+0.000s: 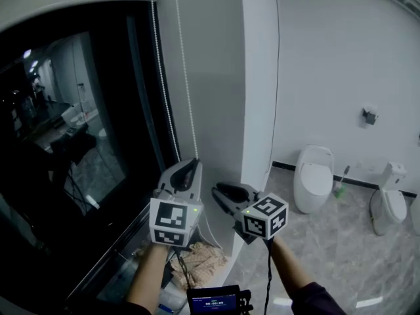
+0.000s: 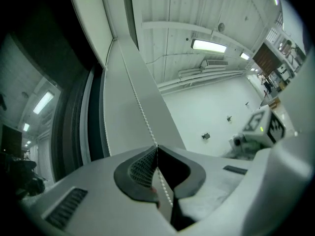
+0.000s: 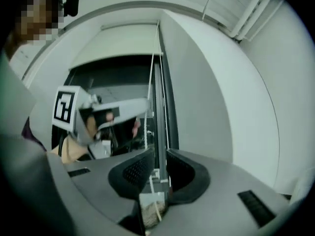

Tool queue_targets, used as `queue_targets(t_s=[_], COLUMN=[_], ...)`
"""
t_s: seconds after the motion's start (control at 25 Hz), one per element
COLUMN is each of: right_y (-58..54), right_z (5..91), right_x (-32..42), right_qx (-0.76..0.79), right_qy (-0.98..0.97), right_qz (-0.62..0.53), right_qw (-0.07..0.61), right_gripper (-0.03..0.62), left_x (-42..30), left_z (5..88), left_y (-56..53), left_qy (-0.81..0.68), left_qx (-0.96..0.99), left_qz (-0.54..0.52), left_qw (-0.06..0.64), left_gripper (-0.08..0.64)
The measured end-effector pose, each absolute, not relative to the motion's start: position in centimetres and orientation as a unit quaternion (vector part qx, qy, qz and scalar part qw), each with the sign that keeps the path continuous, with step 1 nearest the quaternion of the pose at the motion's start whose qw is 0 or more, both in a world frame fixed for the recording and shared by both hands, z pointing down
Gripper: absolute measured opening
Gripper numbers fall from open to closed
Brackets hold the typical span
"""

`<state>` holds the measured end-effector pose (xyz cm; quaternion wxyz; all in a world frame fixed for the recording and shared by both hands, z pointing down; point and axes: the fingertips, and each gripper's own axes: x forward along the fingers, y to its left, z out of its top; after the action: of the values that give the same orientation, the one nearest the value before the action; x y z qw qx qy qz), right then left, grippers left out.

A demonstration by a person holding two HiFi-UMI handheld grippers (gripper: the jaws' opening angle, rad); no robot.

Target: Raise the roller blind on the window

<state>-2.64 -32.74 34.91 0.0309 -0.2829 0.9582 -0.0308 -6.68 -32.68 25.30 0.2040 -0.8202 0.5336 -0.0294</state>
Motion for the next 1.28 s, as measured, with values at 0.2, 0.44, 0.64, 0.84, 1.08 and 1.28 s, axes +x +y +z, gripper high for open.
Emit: queue_targets(t_s=[0.2, 0.44, 0.64, 0.84, 1.08, 1.28], right_y=[-33.3, -32.8, -33.0, -32.7, -32.3, -33.2], right_z=[23.9, 16.1, 14.6, 15.3, 18.7, 22.5], right_x=[-2.5, -4.9, -6.0, -6.1, -7.8, -8.0], right_qx=[-0.279, -0.26, -0.27, -0.292, -0.335, -0.347], right_qy=[0.954, 0.953, 0.948, 0.942, 0.912, 0.904], right_qz=[0.028, 0.074, 0.083, 0.111, 0.234, 0.25], right_qw=[0.103, 0.138, 0.145, 0.124, 0.045, 0.005], right_gripper=[0.058, 0.058, 0.058, 0.023, 0.018, 0.018], left_x=[-6.0, -5.3, -5.0, -5.1, -5.0, -6.4], left_z=[29.3, 35.7, 39.5, 41.9, 44.8, 39.6], left_y=[-32.5, -32.5, -31.8, -31.0, -31.1, -30.7], left_qy=[0.528, 0.512, 0.5, 0.495, 0.49, 0.507], left_qx=[-0.825, -0.84, -0.847, -0.851, -0.858, -0.859], left_qz=[-0.064, -0.103, -0.126, -0.14, -0.143, -0.058], left_qw=[0.191, 0.148, 0.128, 0.107, 0.053, 0.047], left_gripper=[0.015, 0.015, 0.015, 0.015, 0.017, 0.018])
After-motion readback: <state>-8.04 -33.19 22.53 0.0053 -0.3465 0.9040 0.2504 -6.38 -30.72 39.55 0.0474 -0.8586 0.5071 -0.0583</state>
